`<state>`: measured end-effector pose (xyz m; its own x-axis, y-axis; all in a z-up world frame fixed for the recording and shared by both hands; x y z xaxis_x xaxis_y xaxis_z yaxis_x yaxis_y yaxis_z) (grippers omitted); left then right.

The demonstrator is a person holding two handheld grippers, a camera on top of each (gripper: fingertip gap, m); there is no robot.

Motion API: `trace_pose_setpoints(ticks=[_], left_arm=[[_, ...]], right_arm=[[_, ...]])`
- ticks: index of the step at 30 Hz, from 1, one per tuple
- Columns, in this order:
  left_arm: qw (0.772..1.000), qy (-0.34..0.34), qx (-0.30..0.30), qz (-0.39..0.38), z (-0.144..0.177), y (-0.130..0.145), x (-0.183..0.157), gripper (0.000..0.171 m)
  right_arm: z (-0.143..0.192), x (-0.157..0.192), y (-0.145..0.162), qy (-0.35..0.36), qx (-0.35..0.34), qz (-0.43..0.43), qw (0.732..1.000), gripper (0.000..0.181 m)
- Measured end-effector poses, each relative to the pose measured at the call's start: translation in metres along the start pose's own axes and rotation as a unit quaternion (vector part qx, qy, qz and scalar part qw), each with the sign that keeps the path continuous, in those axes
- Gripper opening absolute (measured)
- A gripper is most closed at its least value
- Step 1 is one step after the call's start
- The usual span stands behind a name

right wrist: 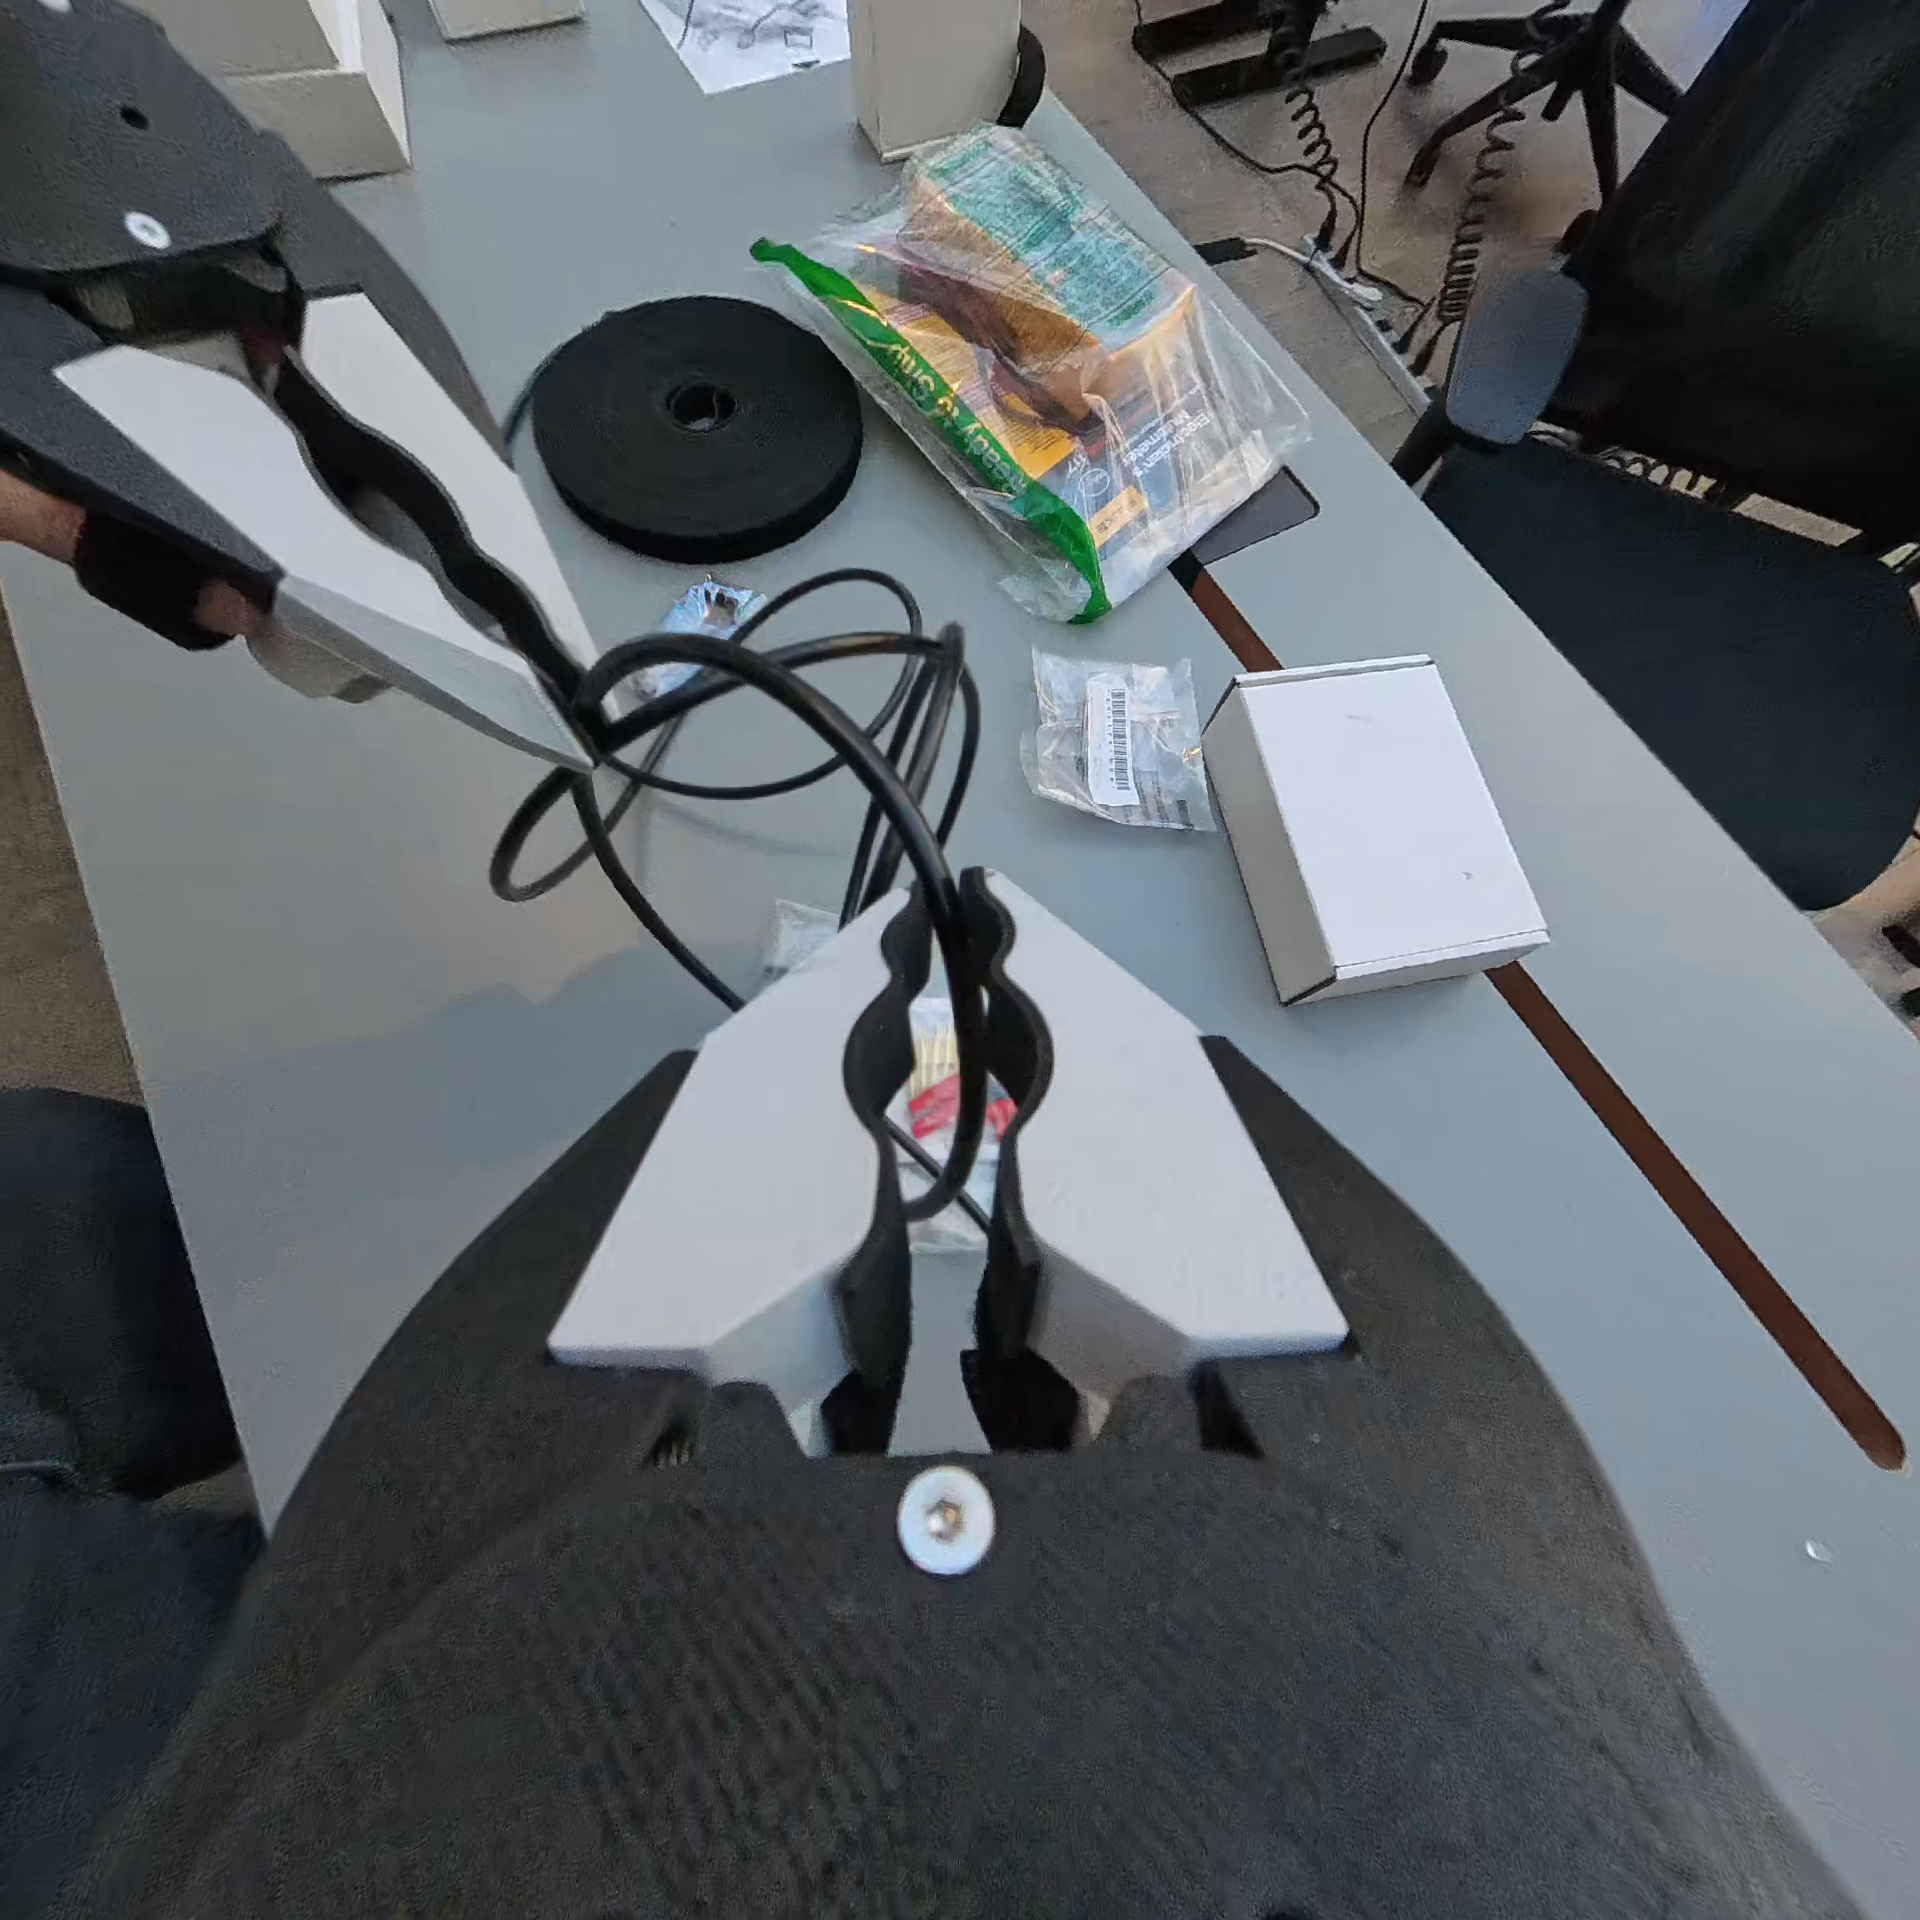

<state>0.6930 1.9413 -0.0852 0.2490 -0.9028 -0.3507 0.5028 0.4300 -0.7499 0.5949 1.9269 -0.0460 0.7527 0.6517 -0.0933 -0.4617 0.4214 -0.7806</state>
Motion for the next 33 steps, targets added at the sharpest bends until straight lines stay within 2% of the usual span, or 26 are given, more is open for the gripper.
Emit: trace_pose_setpoints(ticks=[4,6,8,11,14,16,18,20,22,23,24,25,26,28,30,33], left_arm=[[0.999,0.036,-0.017,0.011,0.02,0.018,-0.001,0.006],[0.996,0.079,-0.044,0.023,0.032,0.016,-0.01,0.008],[0.993,0.098,-0.044,0.049,0.043,0.017,-0.008,0.015],[0.997,0.054,-0.058,0.016,0.068,0.007,0.022,0.02],[0.996,-0.01,-0.032,-0.087,0.079,-0.017,0.069,0.017],[0.994,-0.016,0.004,-0.112,0.065,-0.036,0.092,0.033],[0.996,0.012,0.052,-0.071,0.035,-0.042,0.106,0.045],[0.996,0.041,0.08,-0.005,-0.003,-0.037,0.115,0.053],[0.989,0.061,0.123,0.058,-0.038,-0.018,0.119,0.069],[0.982,0.089,0.142,0.089,-0.05,-0.009,0.112,0.068],[0.975,0.117,0.154,0.114,-0.06,-0.003,0.102,0.057],[0.968,0.134,0.169,0.125,-0.068,0.004,0.094,0.039],[0.966,0.127,0.194,0.118,-0.074,0.013,0.092,0.008],[0.967,0.094,0.22,0.089,-0.078,0.018,0.098,0.002],[0.974,0.072,0.19,0.096,-0.071,-0.006,0.106,0.001],[0.986,0.015,0.123,0.111,-0.035,-0.063,0.129,0.001]], right_arm=[[0.001,0.004,-0.012,-0.003,-0.027,-0.054,0.998,0.003],[0.002,0.01,-0.02,-0.016,-0.044,-0.05,0.998,0.003],[0.005,0.017,-0.028,-0.034,-0.066,-0.033,0.997,0.003],[0.009,0.026,-0.032,-0.044,-0.081,0.026,0.995,0.004],[0.014,0.035,-0.036,-0.062,-0.096,0.063,0.991,0.003],[0.02,0.041,-0.043,-0.072,-0.106,0.09,0.988,0.003],[0.028,0.043,-0.052,-0.068,-0.113,0.113,0.985,0.003],[0.037,0.042,-0.062,-0.056,-0.122,0.128,0.983,0.002],[0.045,0.039,-0.068,-0.041,-0.123,0.141,0.981,0.002],[0.049,0.037,-0.07,-0.033,-0.121,0.148,0.981,0.002],[0.052,0.034,-0.072,-0.026,-0.119,0.152,0.981,0.002],[0.056,0.032,-0.073,-0.02,-0.12,0.155,0.981,0.002],[0.06,0.03,-0.075,-0.015,-0.121,0.156,0.98,0.003],[0.07,0.032,-0.075,-0.019,-0.121,0.153,0.981,0.003],[0.082,0.043,-0.073,-0.041,-0.119,0.153,0.98,0.003],[0.106,0.064,-0.066,-0.075,-0.125,0.138,0.98,0.003]])
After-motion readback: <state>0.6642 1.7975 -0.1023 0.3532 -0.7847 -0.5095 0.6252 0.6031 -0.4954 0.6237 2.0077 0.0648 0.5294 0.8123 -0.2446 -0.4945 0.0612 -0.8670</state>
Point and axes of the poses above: each gripper's, where its closed fingertips meet, z back along the fingers, y out of its underside, x = y × z across the jaws, the point moved 1 cm from there along z, back along the fingers, and after that the axes turned 3 degrees about z, right-handed, at the moved point
